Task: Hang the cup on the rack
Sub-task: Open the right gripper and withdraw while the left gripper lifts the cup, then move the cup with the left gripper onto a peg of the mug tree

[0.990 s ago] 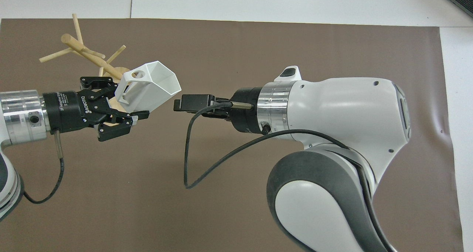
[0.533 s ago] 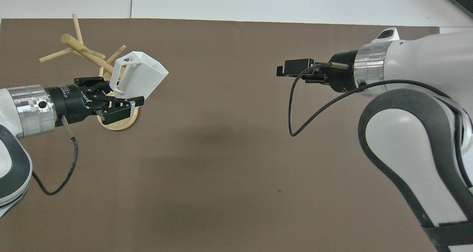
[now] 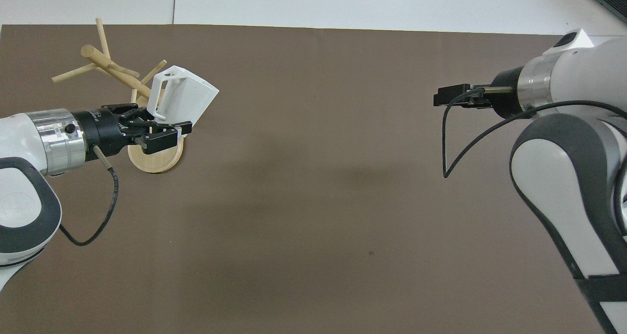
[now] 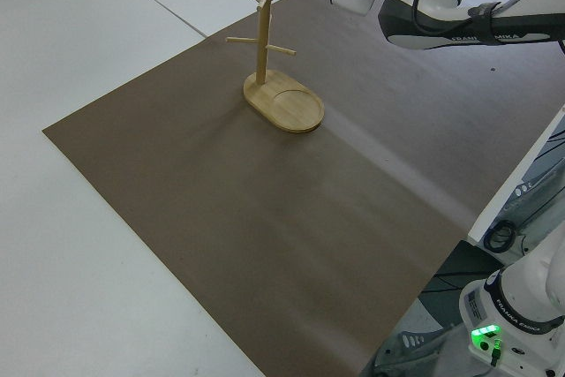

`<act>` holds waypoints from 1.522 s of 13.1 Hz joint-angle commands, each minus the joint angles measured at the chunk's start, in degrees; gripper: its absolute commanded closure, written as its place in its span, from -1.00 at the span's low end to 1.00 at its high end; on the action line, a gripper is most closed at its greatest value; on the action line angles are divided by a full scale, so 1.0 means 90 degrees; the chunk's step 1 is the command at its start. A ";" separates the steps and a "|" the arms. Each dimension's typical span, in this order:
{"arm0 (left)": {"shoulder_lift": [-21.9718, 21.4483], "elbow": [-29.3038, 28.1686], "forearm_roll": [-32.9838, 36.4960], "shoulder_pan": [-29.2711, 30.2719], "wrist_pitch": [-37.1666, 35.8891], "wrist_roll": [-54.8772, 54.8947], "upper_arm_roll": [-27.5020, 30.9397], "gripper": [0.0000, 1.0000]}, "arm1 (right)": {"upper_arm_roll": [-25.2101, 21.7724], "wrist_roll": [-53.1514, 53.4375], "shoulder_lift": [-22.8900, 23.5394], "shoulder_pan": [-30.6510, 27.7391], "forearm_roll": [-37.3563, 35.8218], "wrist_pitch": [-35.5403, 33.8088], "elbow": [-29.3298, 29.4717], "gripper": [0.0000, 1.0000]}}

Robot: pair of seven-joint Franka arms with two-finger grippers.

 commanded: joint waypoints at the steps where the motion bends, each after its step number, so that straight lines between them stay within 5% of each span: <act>1: 0.0091 0.0049 0.0295 -0.0035 0.0148 -0.0332 0.0051 1.00 | -0.0335 -0.0069 -0.0091 0.0004 -0.0745 -0.0200 -0.0034 -1.00; 11: 0.0433 0.0195 0.0491 0.0141 0.0275 -0.0655 0.0090 1.00 | -0.0903 -0.0223 -0.0140 0.0004 -0.1245 -0.0200 -0.0035 -1.00; 20: 0.0579 0.0224 0.0491 0.0248 0.0432 -0.0987 0.0110 1.00 | -0.1088 -0.0449 -0.0140 -0.0025 -0.1334 -0.1225 0.0512 -1.00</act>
